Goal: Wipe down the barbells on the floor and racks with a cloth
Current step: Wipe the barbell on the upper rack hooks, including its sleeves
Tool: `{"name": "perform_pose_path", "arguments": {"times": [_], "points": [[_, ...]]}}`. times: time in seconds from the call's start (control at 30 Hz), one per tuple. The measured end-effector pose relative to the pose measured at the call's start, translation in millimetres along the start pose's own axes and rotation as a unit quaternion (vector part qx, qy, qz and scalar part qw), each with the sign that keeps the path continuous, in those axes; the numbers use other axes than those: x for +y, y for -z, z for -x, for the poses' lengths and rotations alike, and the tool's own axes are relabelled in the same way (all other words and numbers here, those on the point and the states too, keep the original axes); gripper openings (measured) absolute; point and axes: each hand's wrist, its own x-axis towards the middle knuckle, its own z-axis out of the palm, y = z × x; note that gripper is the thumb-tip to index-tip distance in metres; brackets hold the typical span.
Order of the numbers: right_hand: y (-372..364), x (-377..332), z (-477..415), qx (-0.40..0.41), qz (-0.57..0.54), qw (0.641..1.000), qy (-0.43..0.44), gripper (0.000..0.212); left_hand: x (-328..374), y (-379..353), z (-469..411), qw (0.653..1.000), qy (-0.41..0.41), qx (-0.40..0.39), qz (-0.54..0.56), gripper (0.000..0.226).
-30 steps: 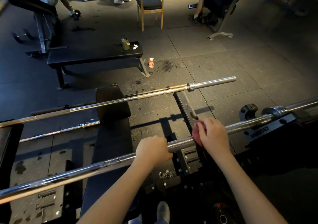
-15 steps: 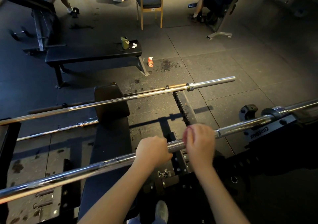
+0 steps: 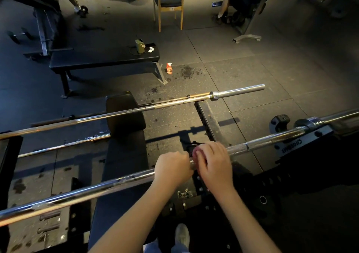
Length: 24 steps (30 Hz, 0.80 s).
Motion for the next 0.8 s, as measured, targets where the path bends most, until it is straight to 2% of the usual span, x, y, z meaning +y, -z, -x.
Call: {"name": "perform_pose_path", "arguments": {"times": [0.07,0.1,0.17,0.23,0.27,0.3,0.37,0.43,0.47,0.53,0.63,0.67,0.8], "points": [[13.2,24.8,-6.9,-0.013,0.026,0.998,0.054,0.03,0.4,-4.5,3.2,0.999,0.0,0.033,-0.006,0.027],[20.9,39.9,-13.6,-0.016,0.04,0.998,0.043,0.031,0.8,-5.5,4.0,0.999,-0.002,0.047,-0.005,0.027],[29.6,60.4,-24.2,-0.013,0.052,0.998,-0.043,0.031,1.1,-6.2,4.2,0.998,-0.003,0.066,-0.004,0.025],[20.9,48.3,-22.7,0.019,0.041,0.99,-0.135,0.022,1.5,-8.4,4.3,0.997,-0.002,0.07,-0.016,0.023],[11.2,34.0,-18.0,0.03,0.035,0.987,-0.154,0.017,2.0,-9.9,4.9,0.997,0.0,0.075,-0.025,0.022],[2.7,18.8,-11.5,0.032,0.029,0.989,-0.139,0.014,2.3,-11.9,6.0,0.996,-0.001,0.084,-0.036,0.022],[-1.1,4.6,-1.1,0.005,-0.001,0.999,-0.046,0.016,3.5,-11.9,7.7,0.996,-0.002,0.074,-0.054,0.026],[13.3,24.5,-8.4,-0.023,-0.002,1.0,0.007,0.026,3.1,-12.1,5.6,0.996,-0.005,0.078,-0.049,0.036],[21.1,40.5,-15.9,-0.028,0.017,0.999,0.004,0.029,3.2,-11.3,5.3,0.996,-0.001,0.079,-0.048,0.039],[32.8,63.1,-31.7,-0.024,0.031,0.998,-0.056,0.028,4.7,-9.4,6.5,0.996,-0.001,0.072,-0.053,0.034],[19.7,42.1,-26.5,0.004,-0.013,0.986,-0.169,0.021,4.7,-13.8,7.1,0.995,-0.005,0.085,-0.047,0.022],[13.8,28.1,-19.0,0.003,-0.029,0.986,-0.163,0.019,5.1,-13.0,7.7,0.995,-0.001,0.091,-0.041,0.023],[24.9,24.5,-1.2,-0.045,-0.071,0.996,-0.029,0.013,5.2,-6.2,7.1,0.997,0.009,0.078,-0.028,0.023]]}}
